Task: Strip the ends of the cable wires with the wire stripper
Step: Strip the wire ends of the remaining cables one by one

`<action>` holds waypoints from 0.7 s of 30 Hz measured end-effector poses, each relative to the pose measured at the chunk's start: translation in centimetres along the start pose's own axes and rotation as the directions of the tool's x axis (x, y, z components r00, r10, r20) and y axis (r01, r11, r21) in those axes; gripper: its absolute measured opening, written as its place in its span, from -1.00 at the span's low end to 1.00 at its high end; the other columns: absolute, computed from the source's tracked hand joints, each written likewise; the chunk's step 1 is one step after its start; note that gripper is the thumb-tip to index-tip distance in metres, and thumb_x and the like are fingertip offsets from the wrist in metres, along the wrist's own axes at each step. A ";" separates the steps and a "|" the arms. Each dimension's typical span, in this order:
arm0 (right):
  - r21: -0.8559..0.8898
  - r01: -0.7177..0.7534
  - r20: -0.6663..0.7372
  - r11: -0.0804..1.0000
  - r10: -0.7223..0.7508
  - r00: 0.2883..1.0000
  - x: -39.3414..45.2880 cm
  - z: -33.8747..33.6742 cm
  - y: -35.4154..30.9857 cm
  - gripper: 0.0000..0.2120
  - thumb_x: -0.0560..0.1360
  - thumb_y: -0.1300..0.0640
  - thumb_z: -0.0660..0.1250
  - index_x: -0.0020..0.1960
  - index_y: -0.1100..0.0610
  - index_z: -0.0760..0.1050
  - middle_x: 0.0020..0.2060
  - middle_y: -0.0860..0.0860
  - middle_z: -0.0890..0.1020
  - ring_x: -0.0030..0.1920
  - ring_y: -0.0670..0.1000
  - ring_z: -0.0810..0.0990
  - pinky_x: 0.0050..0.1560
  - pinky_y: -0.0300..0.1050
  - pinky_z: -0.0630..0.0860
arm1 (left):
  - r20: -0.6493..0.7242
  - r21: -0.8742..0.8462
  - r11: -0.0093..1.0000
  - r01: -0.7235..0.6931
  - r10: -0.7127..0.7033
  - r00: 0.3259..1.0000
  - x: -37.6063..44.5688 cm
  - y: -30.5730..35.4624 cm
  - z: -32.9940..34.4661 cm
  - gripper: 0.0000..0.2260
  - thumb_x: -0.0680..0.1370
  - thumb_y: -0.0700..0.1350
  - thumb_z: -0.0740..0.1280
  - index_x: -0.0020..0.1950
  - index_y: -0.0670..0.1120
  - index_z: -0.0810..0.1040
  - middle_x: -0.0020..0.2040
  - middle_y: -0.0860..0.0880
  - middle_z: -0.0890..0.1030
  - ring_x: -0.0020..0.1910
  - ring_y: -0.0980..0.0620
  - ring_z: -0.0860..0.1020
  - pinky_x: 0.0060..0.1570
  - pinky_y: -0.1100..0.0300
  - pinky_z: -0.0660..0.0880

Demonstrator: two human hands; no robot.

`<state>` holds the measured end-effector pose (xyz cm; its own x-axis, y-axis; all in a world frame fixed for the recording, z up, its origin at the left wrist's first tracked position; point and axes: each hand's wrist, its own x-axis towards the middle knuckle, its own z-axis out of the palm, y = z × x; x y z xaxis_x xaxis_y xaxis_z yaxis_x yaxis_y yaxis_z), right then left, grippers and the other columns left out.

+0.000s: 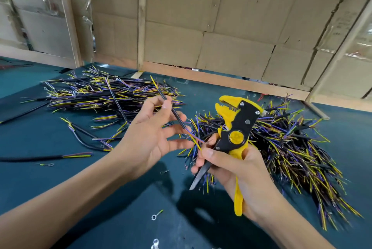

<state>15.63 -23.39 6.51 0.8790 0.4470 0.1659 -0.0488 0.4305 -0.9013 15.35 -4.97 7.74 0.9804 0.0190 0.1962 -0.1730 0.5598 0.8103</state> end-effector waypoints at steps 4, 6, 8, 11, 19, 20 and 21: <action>-0.086 0.039 -0.019 0.995 -0.041 0.999 -0.1 0.2 0.1 -0.85 0.36 0.37 0.45 -0.16 0.16 0.64 -0.24 0.26 0.55 -0.29 0.21 0.60 -0.19 0.02 0.62 | 0.123 0.156 0.987 -0.037 0.018 0.992 -0.5 -0.8 0.0 -0.61 0.50 -0.16 0.38 0.31 -0.13 0.42 -0.19 -0.19 0.57 -0.31 -0.13 0.58 -0.27 0.03 0.57; -0.161 0.079 -0.023 0.984 -0.084 0.996 -0.2 0.2 0.1 -0.86 0.36 0.33 0.47 -0.18 0.11 0.66 -0.25 0.24 0.60 -0.27 0.20 0.62 -0.17 0.02 0.62 | 0.132 0.212 0.975 -0.072 0.044 0.990 -0.6 -0.9 -0.1 -0.61 0.54 -0.18 0.40 0.33 -0.15 0.41 -0.21 -0.17 0.58 -0.33 -0.12 0.57 -0.26 0.07 0.56; -0.169 0.084 -0.009 0.982 -0.087 0.996 -0.2 0.2 0.1 -0.87 0.38 0.32 0.47 -0.17 0.11 0.66 -0.26 0.24 0.62 -0.26 0.21 0.62 -0.15 0.05 0.62 | 0.132 0.273 0.958 -0.094 0.060 0.990 -0.5 -1.0 -0.1 -0.60 0.53 -0.17 0.37 0.35 -0.12 0.42 -0.20 -0.16 0.58 -0.33 -0.13 0.57 -0.26 0.03 0.57; -0.114 0.059 0.009 0.992 -0.058 0.998 -0.1 0.2 0.2 -0.87 0.39 0.36 0.46 -0.13 0.17 0.64 -0.27 0.27 0.59 -0.28 0.22 0.60 -0.15 0.10 0.62 | 0.155 0.338 0.934 -0.114 0.064 0.986 -0.6 -1.1 -0.2 -0.59 0.52 -0.16 0.40 0.36 -0.02 0.47 -0.17 -0.17 0.56 -0.32 -0.18 0.56 -0.23 -0.08 0.59; 0.073 -0.068 0.043 0.995 0.065 0.997 0.3 0.0 0.0 -0.91 0.41 0.31 0.47 -0.09 0.24 0.61 -0.26 0.26 0.58 -0.26 0.21 0.59 -0.17 0.14 0.61 | 0.192 0.432 0.898 -0.083 -0.002 0.981 -0.6 -0.5 -0.7 -0.51 0.47 -0.18 0.49 0.34 0.17 0.55 -0.16 -0.10 0.59 -0.23 -0.09 0.56 -0.13 0.13 0.55; 0.045 -0.064 0.018 0.997 0.063 0.998 0.3 -0.1 0.1 -0.92 0.41 0.31 0.45 -0.10 0.25 0.61 -0.27 0.26 0.58 -0.27 0.20 0.58 -0.16 0.14 0.61 | 0.198 0.445 0.892 -0.075 -0.016 0.980 -0.6 -0.5 -0.7 -0.52 0.47 -0.18 0.50 0.34 0.16 0.56 -0.17 -0.10 0.59 -0.24 -0.06 0.54 -0.15 0.15 0.55; 0.019 -0.058 -0.009 0.998 0.058 0.998 0.4 -0.1 0.3 -0.91 0.40 0.34 0.45 -0.11 0.25 0.61 -0.28 0.26 0.57 -0.28 0.19 0.57 -0.16 0.14 0.60 | 0.204 0.457 0.887 -0.064 -0.035 0.978 -0.6 -0.4 -0.7 -0.53 0.47 -0.17 0.50 0.33 0.16 0.57 -0.18 -0.10 0.59 -0.25 -0.04 0.52 -0.17 0.17 0.54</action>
<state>16.04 -23.16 6.26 0.8788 0.4644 0.1102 -0.1083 0.4190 -0.9015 14.91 -4.58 6.90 0.9458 -0.1706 0.2762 -0.2590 0.1164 0.9588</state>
